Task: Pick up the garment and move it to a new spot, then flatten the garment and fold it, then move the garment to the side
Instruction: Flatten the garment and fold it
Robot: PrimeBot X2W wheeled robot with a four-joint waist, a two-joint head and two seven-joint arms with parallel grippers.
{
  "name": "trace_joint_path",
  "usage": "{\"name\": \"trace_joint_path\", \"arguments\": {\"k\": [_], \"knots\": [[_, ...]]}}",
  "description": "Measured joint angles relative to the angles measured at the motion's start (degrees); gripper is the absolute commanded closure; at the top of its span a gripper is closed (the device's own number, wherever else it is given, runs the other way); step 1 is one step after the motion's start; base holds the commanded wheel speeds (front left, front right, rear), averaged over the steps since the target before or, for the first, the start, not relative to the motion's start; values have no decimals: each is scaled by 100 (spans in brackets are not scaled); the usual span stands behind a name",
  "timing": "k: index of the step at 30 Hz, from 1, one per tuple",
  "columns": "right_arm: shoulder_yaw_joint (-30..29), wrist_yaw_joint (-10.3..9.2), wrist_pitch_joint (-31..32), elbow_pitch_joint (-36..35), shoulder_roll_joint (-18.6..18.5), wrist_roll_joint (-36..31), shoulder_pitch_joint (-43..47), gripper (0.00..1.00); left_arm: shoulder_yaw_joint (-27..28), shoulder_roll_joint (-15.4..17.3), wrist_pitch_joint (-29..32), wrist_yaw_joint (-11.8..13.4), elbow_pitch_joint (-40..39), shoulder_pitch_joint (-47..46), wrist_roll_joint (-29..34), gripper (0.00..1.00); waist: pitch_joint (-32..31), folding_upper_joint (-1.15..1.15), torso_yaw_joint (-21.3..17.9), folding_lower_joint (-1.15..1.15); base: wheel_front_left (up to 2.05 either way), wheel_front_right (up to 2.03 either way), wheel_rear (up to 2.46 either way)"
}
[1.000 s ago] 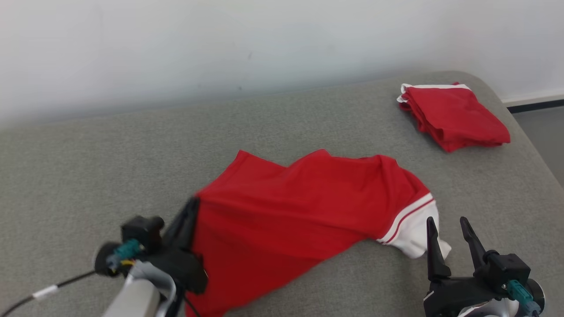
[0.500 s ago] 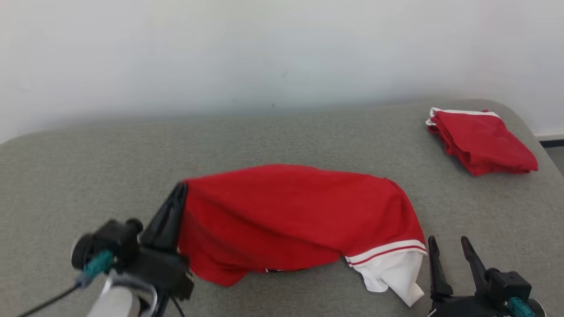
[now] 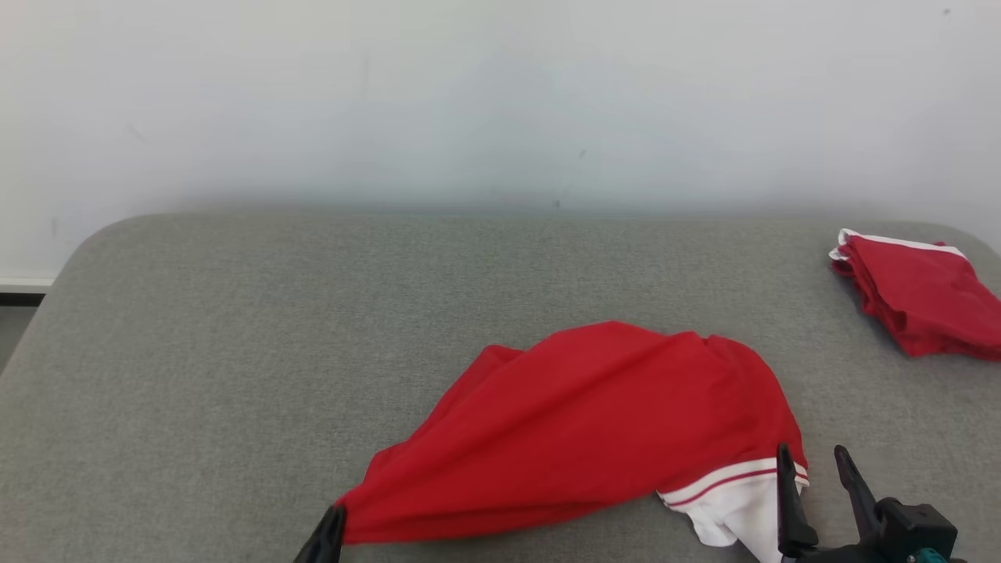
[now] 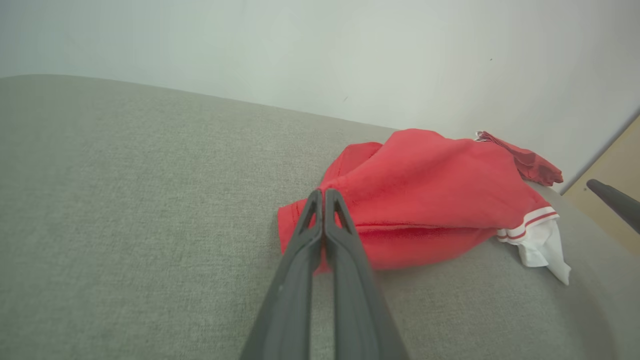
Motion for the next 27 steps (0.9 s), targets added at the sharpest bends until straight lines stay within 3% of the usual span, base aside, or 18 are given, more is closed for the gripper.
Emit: {"name": "trace_joint_path", "arguments": {"k": [9, 19, 20, 21, 27], "knots": [[34, 0, 0, 98, 2, 0, 2, 0, -24, -289, -1, 16, 845, 502, -525, 100, -37, 0, 133, 0, 0, 0, 0], [-89, 0, 0, 287, -9, -35, 12, 0, 176, -591, -1, -11, 1371, 494, -450, 100, -4, 0, 72, 0, 0, 0, 0], [-101, 0, 0, 311, -18, -34, 11, 0, 253, -613, -1, -11, 1351, 483, -426, 76, -5, 0, 71, 0, 0, 0, 0], [-113, 0, -1, 328, -23, -27, 11, 0, 328, -630, -1, -11, 1322, 477, -364, 0, -4, 0, 71, 0, 0, 0, 0], [-283, 0, -1, 580, -156, 21, -16, 0, 923, -817, -1, -12, 989, 466, 179, 0, 6, 0, 94, 0, 0, 0, 0]]}}
